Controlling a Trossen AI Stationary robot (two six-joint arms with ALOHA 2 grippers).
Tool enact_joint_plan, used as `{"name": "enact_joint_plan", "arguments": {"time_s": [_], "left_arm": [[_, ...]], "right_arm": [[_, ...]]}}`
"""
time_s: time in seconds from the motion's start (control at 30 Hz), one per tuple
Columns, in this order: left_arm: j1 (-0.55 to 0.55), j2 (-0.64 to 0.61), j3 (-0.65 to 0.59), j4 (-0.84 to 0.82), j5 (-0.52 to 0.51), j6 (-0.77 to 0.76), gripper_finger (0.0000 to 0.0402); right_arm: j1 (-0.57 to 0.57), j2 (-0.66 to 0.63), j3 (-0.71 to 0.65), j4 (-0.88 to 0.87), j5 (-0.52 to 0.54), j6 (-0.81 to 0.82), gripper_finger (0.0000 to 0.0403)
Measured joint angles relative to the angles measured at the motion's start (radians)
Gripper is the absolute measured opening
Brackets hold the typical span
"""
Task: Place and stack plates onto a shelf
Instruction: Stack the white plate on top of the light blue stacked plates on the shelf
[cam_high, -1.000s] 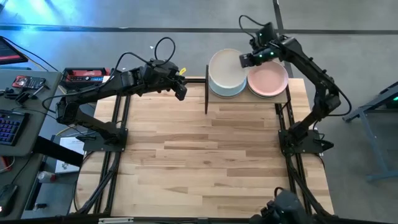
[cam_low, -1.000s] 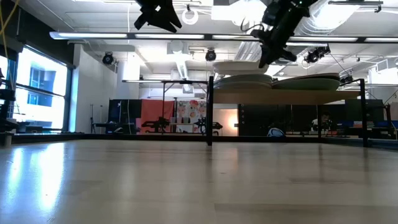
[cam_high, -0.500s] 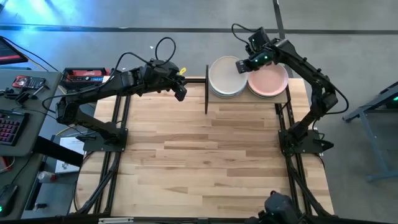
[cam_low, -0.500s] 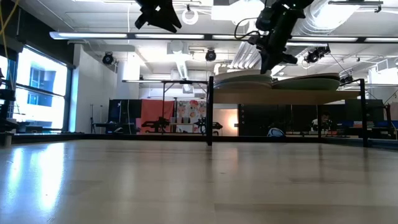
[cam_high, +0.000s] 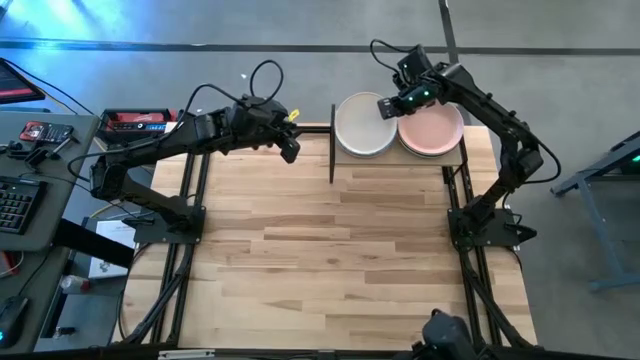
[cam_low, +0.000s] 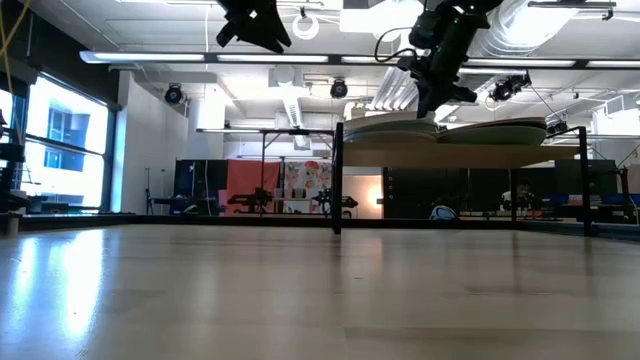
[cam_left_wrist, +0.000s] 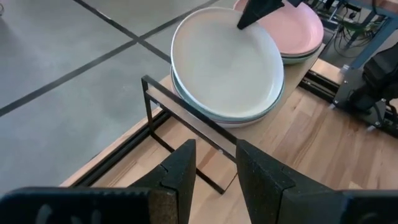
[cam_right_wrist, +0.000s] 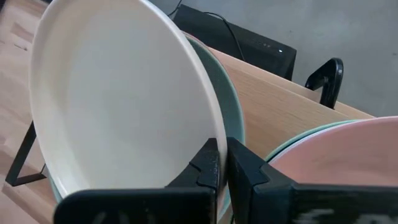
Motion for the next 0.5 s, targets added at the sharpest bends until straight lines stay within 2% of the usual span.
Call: {"name": "enact_joint_plan", "arguments": {"time_s": [0.27,0.4,0.5], "left_arm": [[0.0,0.0,0.0,-0.067,0.0,0.0,0.0102],[0.0,0.0,0.0,-0.071,0.0,0.0,0.0102],[0.0,0.0,0.0,-0.071,0.0,0.0,0.0102]], "right_arm": [[0.009,0.0,0.0,-0.002,0.002,0.008,0.0001],[0.009,0.0,0.0,0.002,0.053,0.027,0.0001],[0.009,0.0,0.0,0.002,0.035,0.024,0.0001]]}}
